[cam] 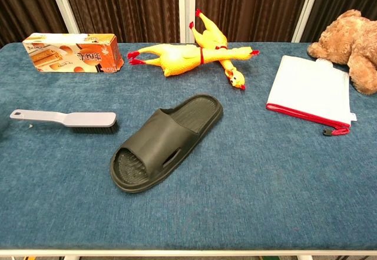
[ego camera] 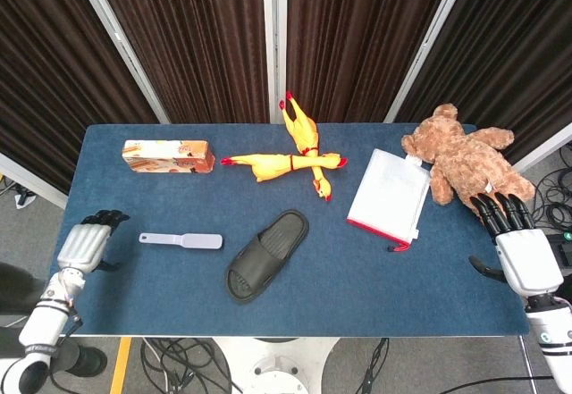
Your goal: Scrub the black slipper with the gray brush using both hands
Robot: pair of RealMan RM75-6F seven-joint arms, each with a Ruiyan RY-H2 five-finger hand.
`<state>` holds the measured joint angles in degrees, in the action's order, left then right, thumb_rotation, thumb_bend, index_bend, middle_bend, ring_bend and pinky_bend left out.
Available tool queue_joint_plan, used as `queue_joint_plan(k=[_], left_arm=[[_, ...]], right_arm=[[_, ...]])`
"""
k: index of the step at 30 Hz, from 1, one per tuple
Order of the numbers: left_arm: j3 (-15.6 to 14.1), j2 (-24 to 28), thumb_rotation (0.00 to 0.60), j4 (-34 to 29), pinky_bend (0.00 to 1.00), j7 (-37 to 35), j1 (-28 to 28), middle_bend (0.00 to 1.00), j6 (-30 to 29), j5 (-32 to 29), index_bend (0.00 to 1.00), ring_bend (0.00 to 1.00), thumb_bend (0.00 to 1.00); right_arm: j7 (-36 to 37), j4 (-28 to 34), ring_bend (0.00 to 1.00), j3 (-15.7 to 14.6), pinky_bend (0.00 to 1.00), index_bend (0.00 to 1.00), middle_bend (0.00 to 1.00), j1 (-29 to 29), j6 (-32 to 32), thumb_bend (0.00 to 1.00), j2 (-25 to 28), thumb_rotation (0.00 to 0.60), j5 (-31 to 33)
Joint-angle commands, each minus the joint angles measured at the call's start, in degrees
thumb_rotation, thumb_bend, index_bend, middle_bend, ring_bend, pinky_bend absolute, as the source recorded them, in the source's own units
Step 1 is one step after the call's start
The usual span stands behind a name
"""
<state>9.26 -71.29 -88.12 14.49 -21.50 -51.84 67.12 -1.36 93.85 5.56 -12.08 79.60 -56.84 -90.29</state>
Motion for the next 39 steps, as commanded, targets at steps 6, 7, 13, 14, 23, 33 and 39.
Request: queue_joint_plan(k=[6, 7, 13, 14, 23, 33, 39], left_arm=[[0.1, -6.5, 0.6, 8.5, 0.27, 8.4, -13.8, 0.31, 13.5, -18.5, 0.28, 0.2, 0.11], [-0.3, -6.7, 0.6, 8.5, 0.29, 9.4, -14.5, 0.32, 13.5, -19.7, 0.3, 0.21, 0.11], [-2.8, -8.3, 0.6, 7.7, 0.44, 13.4, -17.4, 0.47, 12.0, -26.0, 0.45, 0.37, 0.11], [-3.1, -8.4, 0.6, 7.5, 0.45, 13.7, -17.8, 0.48, 11.9, -26.8, 0.46, 0.38, 0.11], [-4.4, -8.9, 0.6, 5.8, 0.49, 12.7, -19.6, 0.53, 10.9, -29.9, 0.5, 0.44, 0.11], [-5.2, -9.4, 0.6, 5.5, 0.49, 9.3, -21.4, 0.54, 13.0, -29.7, 0.5, 0.44, 0.11], [-5.8, -9.6, 0.6, 5.1, 0.5, 7.9, -22.3, 0.55, 13.2, -29.7, 0.51, 0.45, 0.11]], right_arm=[[0.3, 0.0, 0.0, -0.2, 0.0, 0.0, 0.07, -0.2, -0.7, 0.08, -0.2, 0.6, 0.9], [0.3, 0.0, 0.0, -0.3, 0.0, 0.0, 0.07, -0.2, -0.6, 0.08, -0.2, 0.6, 1.0], [1.1, -0.8, 0.0, -0.6, 0.0, 0.0, 0.07, 0.0, -0.7, 0.08, -0.6, 0.6, 1.4], [1.3, -0.9, 0.0, -0.7, 0.0, 0.0, 0.07, 0.0, -0.8, 0.08, -0.7, 0.6, 1.5], [2.1, -1.7, 0.0, -1.1, 0.0, 0.0, 0.07, 0.1, -0.7, 0.08, -0.9, 0.6, 1.5], [2.5, -1.9, 0.0, -1.5, 0.0, 0.0, 0.07, 0.6, -0.3, 0.08, -0.8, 0.6, 1.9], [2.9, -2.3, 0.0, -1.7, 0.0, 0.0, 0.07, 0.7, -0.4, 0.08, -1.0, 0.6, 2.0]])
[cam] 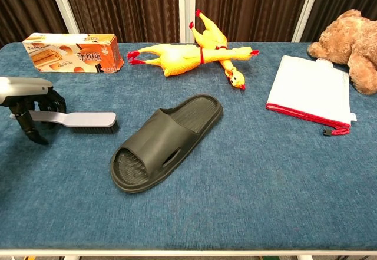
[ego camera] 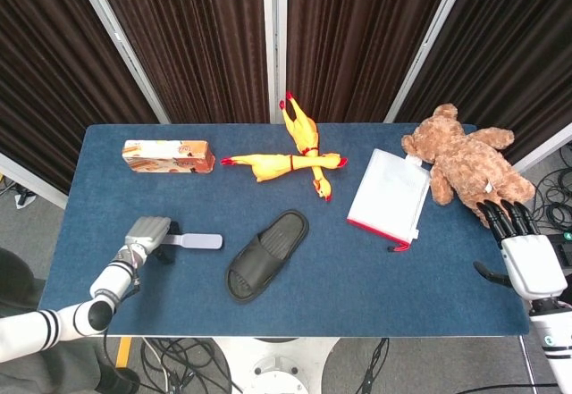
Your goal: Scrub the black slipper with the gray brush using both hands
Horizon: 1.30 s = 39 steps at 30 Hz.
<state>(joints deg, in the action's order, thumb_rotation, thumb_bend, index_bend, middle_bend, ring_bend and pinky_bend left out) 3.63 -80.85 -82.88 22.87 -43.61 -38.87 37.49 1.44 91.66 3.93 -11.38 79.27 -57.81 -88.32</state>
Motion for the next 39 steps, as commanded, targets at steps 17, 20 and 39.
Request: queue_joint_plan(k=[17, 20, 39], left_arm=[[-0.4, -1.8, 0.6, 0.9, 0.8, -8.2, 0.8, 0.92, 0.0, 6.3, 0.95, 0.8, 0.44], [0.5, -2.3, 0.6, 1.3, 0.94, -12.2, 2.8, 0.98, -1.9, 10.7, 0.99, 0.85, 0.45], [-0.7, -1.4, 0.6, -1.3, 1.0, -37.8, 14.6, 1.0, -28.5, 46.5, 1.0, 1.0, 0.45]], right_arm=[[0.7, -0.2, 0.0, -0.1, 0.0, 0.0, 0.08, 0.3, 0.5, 0.08, -0.1, 0.6, 0.2], [0.3, 0.3, 0.0, -0.1, 0.0, 0.0, 0.08, 0.2, 0.3, 0.08, 0.1, 0.6, 0.0], [-5.5, 8.2, 0.0, 2.3, 0.0, 0.0, 0.09, -17.7, -23.0, 0.08, -1.5, 0.6, -3.8]])
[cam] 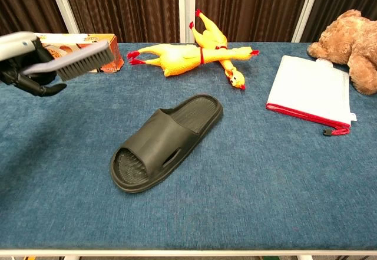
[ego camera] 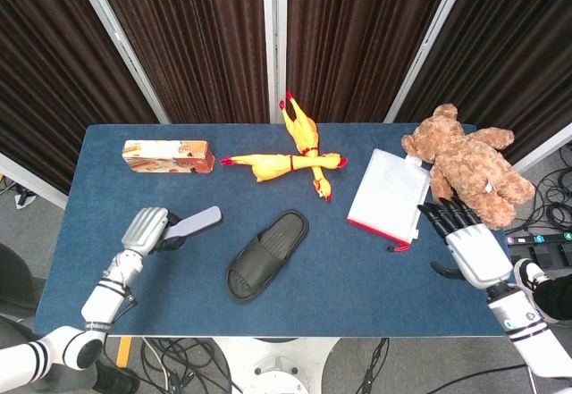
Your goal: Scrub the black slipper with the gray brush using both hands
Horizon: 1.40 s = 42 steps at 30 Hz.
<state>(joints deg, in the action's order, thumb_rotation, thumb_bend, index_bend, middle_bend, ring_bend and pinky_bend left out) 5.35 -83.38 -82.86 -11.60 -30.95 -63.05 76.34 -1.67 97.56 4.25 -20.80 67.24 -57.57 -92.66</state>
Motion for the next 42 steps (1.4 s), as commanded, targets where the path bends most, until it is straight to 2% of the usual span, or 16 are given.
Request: queue_joint_plan(k=[1, 8, 13, 21, 28, 31, 33, 34, 37, 40, 42], left_arm=[[-2.9, 1.2, 0.6, -1.3, 1.0, -3.2, 2.1, 1.0, -5.1, 9.2, 1.0, 1.0, 0.46], [-5.9, -1.0, 0.6, 2.1, 1.0, 0.7, 2.8, 1.0, -9.7, 17.1, 1.0, 1.0, 0.47], [-7.0, -3.6, 0.6, 5.3, 1.0, 2.0, 2.8, 1.0, -10.3, 19.3, 1.0, 1.0, 0.47], [-7.3, -8.0, 0.6, 10.5, 1.0, 3.1, 1.9, 1.0, -10.1, 20.9, 1.0, 1.0, 0.46], [-6.7, -11.7, 0.6, 15.7, 1.0, 2.3, 0.1, 1.0, -8.9, 21.2, 1.0, 1.0, 0.46], [-6.3, -13.3, 0.6, 18.6, 1.0, 2.4, -0.6, 1.0, -9.2, 21.5, 1.0, 1.0, 0.46], [-5.9, -14.8, 0.6, 21.3, 1.0, 1.9, -1.1, 1.0, -9.1, 21.3, 1.0, 1.0, 0.46], [-5.7, -15.4, 0.6, 22.4, 1.0, 1.2, -1.2, 1.0, -8.8, 21.0, 1.0, 1.0, 0.46], [-4.9, -17.4, 0.6, 25.9, 1.0, -1.1, -1.8, 1.0, -8.8, 20.2, 1.0, 1.0, 0.46], [-3.8, -19.6, 0.6, 29.1, 1.0, -3.4, -2.4, 1.0, -9.0, 19.2, 1.0, 1.0, 0.46], [-3.3, -21.1, 0.6, 31.4, 1.0, -4.4, -2.9, 1.0, -9.2, 18.9, 1.0, 1.0, 0.46]], right_arm=[[-3.2, 2.3, 0.0, 2.6, 0.0, 0.0, 0.09, -10.4, -13.9, 0.08, -2.6, 0.6, 1.3], [-8.4, -3.4, 0.0, 6.9, 0.0, 0.0, 0.02, -25.3, -32.2, 0.04, -13.2, 0.6, 9.5], [-13.5, -12.3, 0.0, 7.9, 0.0, 0.0, 0.0, -34.8, -42.0, 0.03, -22.4, 0.6, 16.9], [-20.8, -24.9, 0.0, 4.9, 0.0, 0.0, 0.0, -43.8, -46.3, 0.03, -33.0, 0.6, 27.8], [-24.6, -31.2, 0.0, 1.4, 0.0, 0.0, 0.0, -49.5, -46.8, 0.03, -37.9, 0.6, 35.2], [-25.4, -32.8, 0.0, 0.5, 0.0, 0.01, 0.05, -51.2, -45.9, 0.05, -39.5, 0.6, 37.7], [-25.7, -33.2, 0.0, 0.2, 0.01, 0.09, 0.12, -51.8, -44.7, 0.08, -40.2, 0.6, 38.2], [-25.8, -33.4, 0.03, 0.0, 0.04, 0.2, 0.19, -51.9, -44.2, 0.1, -40.4, 0.6, 38.2], [-25.9, -33.8, 0.14, -0.6, 0.15, 0.39, 0.32, -52.5, -43.7, 0.13, -40.7, 0.6, 38.5], [-25.2, -33.5, 0.2, -0.6, 0.22, 0.48, 0.38, -52.6, -42.9, 0.15, -40.7, 0.6, 38.2], [-24.6, -33.3, 0.21, -0.7, 0.24, 0.5, 0.4, -52.6, -42.6, 0.15, -40.4, 0.6, 37.9]])
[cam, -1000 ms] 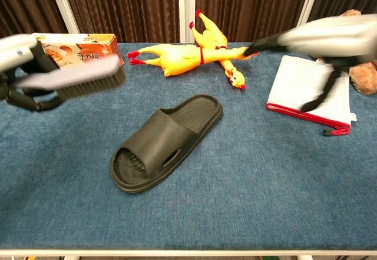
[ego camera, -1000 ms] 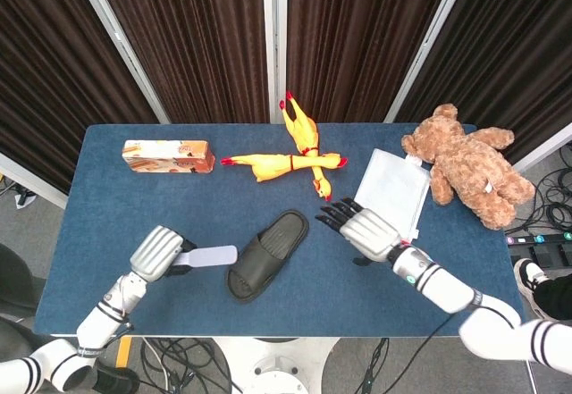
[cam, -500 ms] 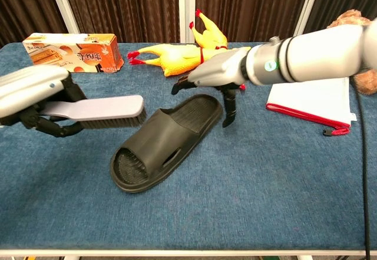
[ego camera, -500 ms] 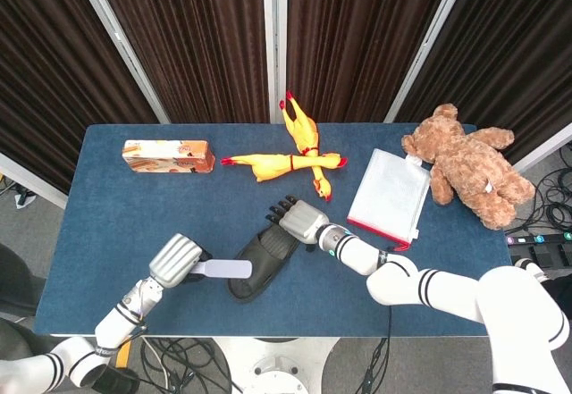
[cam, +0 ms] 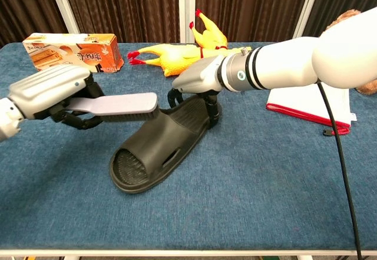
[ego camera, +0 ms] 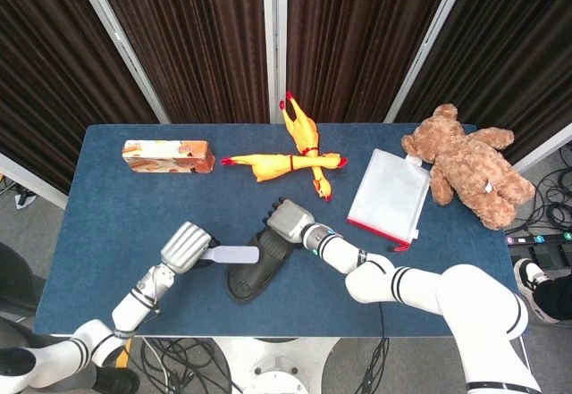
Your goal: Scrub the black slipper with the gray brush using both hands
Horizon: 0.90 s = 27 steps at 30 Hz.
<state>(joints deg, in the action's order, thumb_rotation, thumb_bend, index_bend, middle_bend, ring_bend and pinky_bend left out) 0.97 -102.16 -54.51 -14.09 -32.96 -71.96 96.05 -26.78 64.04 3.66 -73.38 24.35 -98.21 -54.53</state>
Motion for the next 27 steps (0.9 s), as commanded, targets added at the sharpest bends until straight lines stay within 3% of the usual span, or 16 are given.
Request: queue_joint_plan(k=[1, 6, 10, 15, 20, 27], left_arm=[[1.1, -3.0, 0.6, 4.0, 1.0, -2.2, -1.1, 1.0, -0.6, -0.7, 1.0, 1.0, 0.46], [0.4, -6.9, 0.6, 10.5, 1.0, -3.0, -1.9, 1.0, -1.3, 0.0, 1.0, 1.0, 0.46], [-1.7, -10.2, 0.6, 17.3, 1.0, -3.3, -2.0, 1.0, -2.0, 1.6, 1.0, 1.0, 0.46], [-4.5, -12.1, 0.6, 21.0, 1.0, -4.1, -1.4, 1.0, -2.3, 3.1, 1.0, 1.0, 0.46], [-6.9, -11.1, 0.6, 19.2, 1.0, -4.9, -1.2, 1.0, -2.4, 4.6, 1.0, 1.0, 0.46], [-8.6, -6.8, 0.6, 10.5, 1.0, -2.6, -1.2, 1.0, -5.7, 6.7, 1.0, 1.0, 0.46]], right_arm=[[0.6, 0.3, 0.21, -0.2, 0.24, 0.51, 0.4, 0.0, 0.3, 0.15, 0.3, 0.6, -0.3], [0.8, 0.4, 0.22, -0.8, 0.25, 0.52, 0.41, -0.3, 0.7, 0.15, 0.5, 0.6, 0.1], [1.0, 1.1, 0.22, -1.1, 0.25, 0.52, 0.41, -0.5, 1.2, 0.15, 0.9, 0.6, 0.5], [1.5, 1.5, 0.22, -1.2, 0.25, 0.52, 0.41, -0.6, 1.7, 0.15, 1.2, 0.6, 0.8], [2.1, 1.6, 0.22, -1.3, 0.25, 0.52, 0.41, -0.6, 1.9, 0.15, 1.2, 0.6, 0.4], [2.9, 1.4, 0.22, -1.5, 0.25, 0.52, 0.41, -0.6, 2.1, 0.15, 1.2, 0.6, -0.1]])
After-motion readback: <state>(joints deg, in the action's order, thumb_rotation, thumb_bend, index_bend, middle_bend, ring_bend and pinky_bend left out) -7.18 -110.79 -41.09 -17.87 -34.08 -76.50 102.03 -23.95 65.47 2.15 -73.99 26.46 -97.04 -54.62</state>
